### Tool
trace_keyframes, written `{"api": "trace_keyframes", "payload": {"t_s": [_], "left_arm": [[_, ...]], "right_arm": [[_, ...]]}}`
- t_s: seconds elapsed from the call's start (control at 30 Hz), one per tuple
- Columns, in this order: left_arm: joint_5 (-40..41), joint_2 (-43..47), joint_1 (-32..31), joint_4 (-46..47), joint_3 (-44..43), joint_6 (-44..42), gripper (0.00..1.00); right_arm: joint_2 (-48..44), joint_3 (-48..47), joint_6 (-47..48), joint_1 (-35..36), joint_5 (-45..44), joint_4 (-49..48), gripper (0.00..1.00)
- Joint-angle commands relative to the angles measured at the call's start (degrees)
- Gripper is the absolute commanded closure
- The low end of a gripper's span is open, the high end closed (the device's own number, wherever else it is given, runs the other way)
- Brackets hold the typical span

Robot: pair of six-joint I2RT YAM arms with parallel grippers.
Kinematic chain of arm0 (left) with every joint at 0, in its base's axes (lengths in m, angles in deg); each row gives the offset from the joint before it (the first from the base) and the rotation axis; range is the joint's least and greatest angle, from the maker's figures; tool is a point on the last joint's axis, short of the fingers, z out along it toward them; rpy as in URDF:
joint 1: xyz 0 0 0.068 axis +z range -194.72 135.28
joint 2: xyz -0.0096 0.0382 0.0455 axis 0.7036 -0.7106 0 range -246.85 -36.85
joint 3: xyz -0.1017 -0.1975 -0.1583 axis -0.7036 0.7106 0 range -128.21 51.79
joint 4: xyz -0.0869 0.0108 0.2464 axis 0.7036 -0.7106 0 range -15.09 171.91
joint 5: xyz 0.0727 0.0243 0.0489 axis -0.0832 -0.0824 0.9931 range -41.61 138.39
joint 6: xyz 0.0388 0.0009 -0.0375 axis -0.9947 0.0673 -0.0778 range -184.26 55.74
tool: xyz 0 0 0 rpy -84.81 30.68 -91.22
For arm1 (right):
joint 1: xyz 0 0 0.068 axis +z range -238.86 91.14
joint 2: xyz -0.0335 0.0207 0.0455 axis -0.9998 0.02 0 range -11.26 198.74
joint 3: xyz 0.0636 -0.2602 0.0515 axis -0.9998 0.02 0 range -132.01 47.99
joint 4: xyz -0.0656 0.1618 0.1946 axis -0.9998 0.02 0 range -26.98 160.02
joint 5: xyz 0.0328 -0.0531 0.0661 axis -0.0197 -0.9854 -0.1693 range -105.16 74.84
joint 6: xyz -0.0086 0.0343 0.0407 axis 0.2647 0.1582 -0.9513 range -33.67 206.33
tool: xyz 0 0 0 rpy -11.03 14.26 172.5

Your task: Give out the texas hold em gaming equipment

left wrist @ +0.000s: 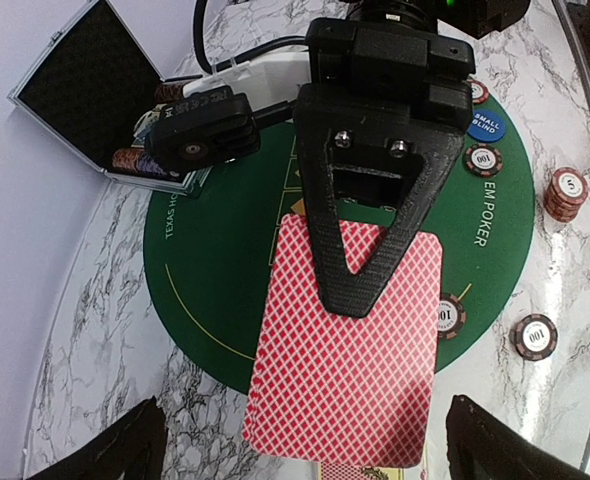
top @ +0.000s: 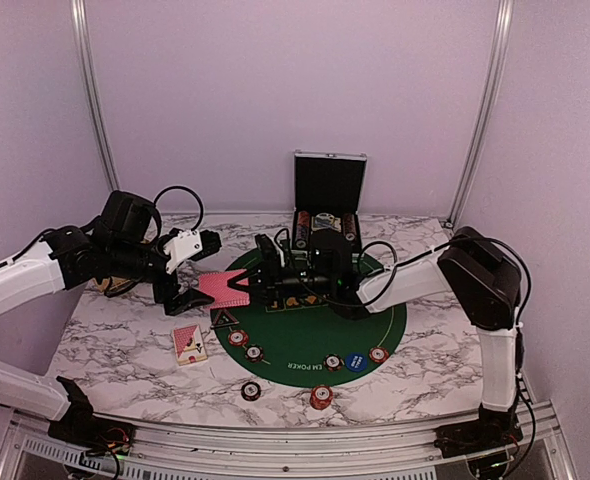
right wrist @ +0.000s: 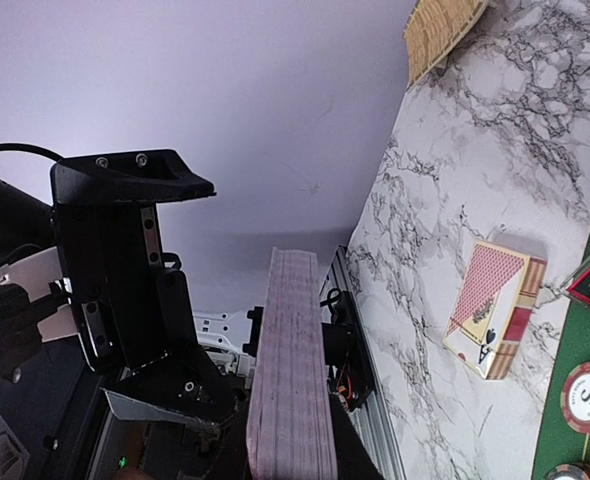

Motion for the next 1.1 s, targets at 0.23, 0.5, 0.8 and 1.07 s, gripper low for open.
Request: {"api": "trace_keyframes", "payload": {"t_s": [0.23, 0.5, 0.8, 1.07], "left_arm": [[-4.86, 1.46, -1.18, -4.41, -0.71, -4.47, 0.01], [-1.51, -1.46, -3.75, -3.59, -2.69, -3.12, 0.01], [1.59, -5.92, -3.94, -4.16, -3.86, -4.14, 0.01], [1.50, -8.32, -4.23, -6.36, -5.39, -5.98, 0.01]], "right_arm": [[-4.45, -0.98, 6.44, 0.07, -1.27, 5.44, 1.00], [-3.89, -3.14, 8.11, 0.84, -1.96, 7.68, 1.00], [-4.30, -3.55, 7.79, 1.72, -2.05, 6.73, 1.00], [-3.77, -3.83, 6.42, 2.01, -1.37, 5.33, 1.00]]}}
